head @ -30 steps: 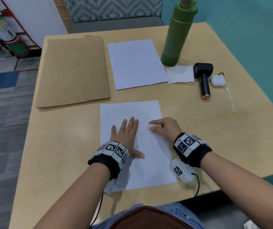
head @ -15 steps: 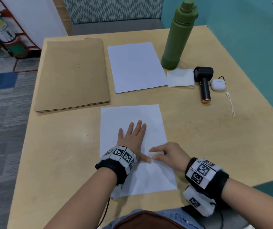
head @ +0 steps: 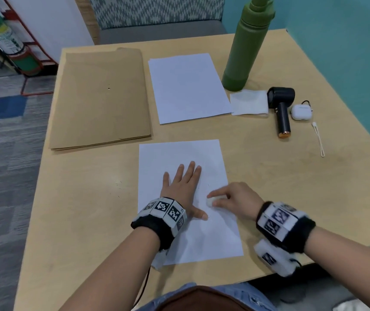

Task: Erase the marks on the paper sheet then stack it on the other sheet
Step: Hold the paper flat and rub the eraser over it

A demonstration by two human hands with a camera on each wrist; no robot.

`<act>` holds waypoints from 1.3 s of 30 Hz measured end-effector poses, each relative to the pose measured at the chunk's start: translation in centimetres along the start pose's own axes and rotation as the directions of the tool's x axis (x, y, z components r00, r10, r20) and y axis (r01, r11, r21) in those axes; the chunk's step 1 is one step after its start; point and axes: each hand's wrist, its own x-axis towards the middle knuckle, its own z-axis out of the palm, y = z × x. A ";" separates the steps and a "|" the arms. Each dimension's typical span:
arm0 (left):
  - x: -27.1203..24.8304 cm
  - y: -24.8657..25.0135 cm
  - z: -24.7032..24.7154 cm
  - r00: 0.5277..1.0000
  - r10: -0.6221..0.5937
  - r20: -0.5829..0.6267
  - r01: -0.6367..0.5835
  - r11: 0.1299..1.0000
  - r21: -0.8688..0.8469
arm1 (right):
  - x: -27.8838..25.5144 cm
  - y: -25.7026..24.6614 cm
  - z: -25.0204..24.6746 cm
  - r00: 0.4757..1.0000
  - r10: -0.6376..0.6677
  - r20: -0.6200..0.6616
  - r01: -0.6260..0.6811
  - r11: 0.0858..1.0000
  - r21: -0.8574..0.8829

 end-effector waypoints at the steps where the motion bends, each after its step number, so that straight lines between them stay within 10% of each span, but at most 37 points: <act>1: 0.0 0.0 -0.1 1.000 -0.003 0.002 0.003 1.000 0.001 | 0.9 -0.3 -0.5 1.000 -0.002 -0.027 0.002 1.000 -0.013; 6: 0.1 0.1 0.0 1.000 -0.011 0.006 0.011 1.000 0.017 | 3.6 -1.1 -0.6 0.955 0.094 -0.280 -0.066 0.992 0.109; 14: 0.1 -0.1 0.1 1.000 0.001 0.000 -0.001 1.000 -0.012 | 0.2 -0.5 0.8 1.000 0.011 -0.013 -0.010 1.000 0.022; 20: -0.1 0.1 0.1 1.000 -0.014 -0.023 0.013 0.999 -0.043 | 3.5 -2.2 0.0 0.940 0.113 -0.320 -0.049 0.978 0.203; 26: -0.1 -0.1 0.2 1.000 -0.011 -0.026 0.010 0.999 -0.050 | 0.6 -2.2 2.0 0.999 0.024 -0.040 -0.022 0.998 0.057; 32: -0.1 0.0 0.1 0.999 -0.011 -0.035 0.009 0.998 -0.060 | 4.6 -2.4 -0.7 0.939 0.118 -0.324 -0.060 0.981 0.183; 39: 0.3 -0.4 0.3 1.000 0.020 -0.013 -0.020 1.000 0.002 | 1.2 -1.1 0.6 1.000 -0.016 -0.019 0.015 0.999 -0.041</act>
